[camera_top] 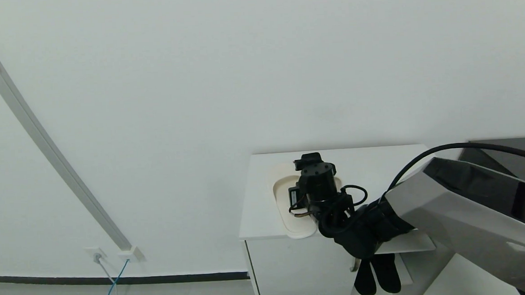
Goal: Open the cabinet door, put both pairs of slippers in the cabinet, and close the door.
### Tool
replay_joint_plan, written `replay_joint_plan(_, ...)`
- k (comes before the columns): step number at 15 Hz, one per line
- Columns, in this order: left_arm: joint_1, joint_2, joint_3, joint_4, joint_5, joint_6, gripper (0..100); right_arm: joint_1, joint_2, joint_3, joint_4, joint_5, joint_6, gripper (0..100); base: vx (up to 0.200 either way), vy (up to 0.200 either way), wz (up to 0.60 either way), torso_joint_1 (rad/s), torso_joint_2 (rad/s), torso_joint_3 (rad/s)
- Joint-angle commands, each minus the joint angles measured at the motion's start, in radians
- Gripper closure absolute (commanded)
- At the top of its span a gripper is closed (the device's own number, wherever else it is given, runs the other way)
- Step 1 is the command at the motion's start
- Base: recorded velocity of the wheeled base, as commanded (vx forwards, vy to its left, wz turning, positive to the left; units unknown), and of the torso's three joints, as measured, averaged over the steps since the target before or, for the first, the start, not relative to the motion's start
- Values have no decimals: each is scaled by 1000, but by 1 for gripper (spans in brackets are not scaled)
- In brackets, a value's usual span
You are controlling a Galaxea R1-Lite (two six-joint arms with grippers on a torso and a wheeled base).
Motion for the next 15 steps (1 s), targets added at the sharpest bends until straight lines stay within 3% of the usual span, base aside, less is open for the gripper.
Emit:
replay_joint_plan(1,0,1,0,0,0,0,100,0,1,1,-2,0,0,100,0,0,0,0,0,0)
replay_joint_plan(10,0,1,0,0,0,0,100,0,-83,47,-2,23,2,100,0,0,0,0,0,0)
replay_joint_plan(15,0,1,0,0,0,1,100,5,-359,255,6,129,-3,100,0,0,0,0,0,0)
